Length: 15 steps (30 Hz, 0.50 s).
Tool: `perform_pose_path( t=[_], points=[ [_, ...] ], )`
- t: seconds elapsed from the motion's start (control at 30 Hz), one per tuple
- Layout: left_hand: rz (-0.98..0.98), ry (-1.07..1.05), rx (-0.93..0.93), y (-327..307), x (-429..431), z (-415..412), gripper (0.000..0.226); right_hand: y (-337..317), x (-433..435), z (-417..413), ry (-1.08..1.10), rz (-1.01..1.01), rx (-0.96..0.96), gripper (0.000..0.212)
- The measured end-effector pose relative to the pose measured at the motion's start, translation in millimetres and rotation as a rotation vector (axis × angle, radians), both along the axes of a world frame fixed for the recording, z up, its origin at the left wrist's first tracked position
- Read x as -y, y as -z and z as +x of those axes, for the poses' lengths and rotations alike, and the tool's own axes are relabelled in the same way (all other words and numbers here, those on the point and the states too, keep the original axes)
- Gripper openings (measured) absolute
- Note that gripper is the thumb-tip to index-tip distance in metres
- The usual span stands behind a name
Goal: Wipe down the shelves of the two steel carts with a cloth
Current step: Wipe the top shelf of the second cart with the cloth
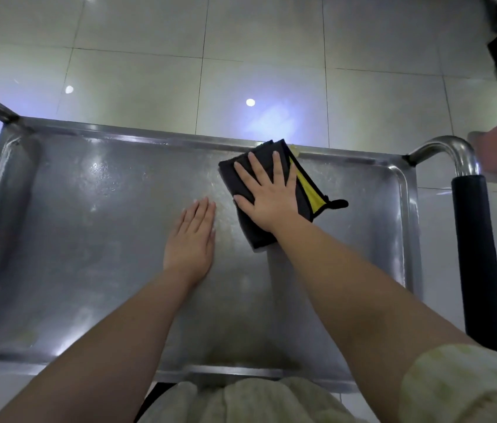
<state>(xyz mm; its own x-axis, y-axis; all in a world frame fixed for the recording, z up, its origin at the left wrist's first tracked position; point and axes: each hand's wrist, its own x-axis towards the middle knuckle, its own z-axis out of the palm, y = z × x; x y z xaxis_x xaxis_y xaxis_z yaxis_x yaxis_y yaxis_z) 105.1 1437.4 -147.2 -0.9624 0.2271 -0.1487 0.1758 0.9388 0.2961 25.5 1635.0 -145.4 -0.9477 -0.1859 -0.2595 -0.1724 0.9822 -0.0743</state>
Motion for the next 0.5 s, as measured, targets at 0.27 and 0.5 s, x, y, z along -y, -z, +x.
perform_pose_path(
  t=[0.27,0.5],
  points=[
    [-0.08,0.035,0.024,1.1,1.0,-0.3,0.054,2.0,16.8,174.9,0.063,-0.055,-0.054,0.07],
    [-0.008,0.056,-0.021,2.9,2.4,0.8,0.053,5.3,29.5,263.8,0.098,-0.046,-0.014,0.071]
  ],
)
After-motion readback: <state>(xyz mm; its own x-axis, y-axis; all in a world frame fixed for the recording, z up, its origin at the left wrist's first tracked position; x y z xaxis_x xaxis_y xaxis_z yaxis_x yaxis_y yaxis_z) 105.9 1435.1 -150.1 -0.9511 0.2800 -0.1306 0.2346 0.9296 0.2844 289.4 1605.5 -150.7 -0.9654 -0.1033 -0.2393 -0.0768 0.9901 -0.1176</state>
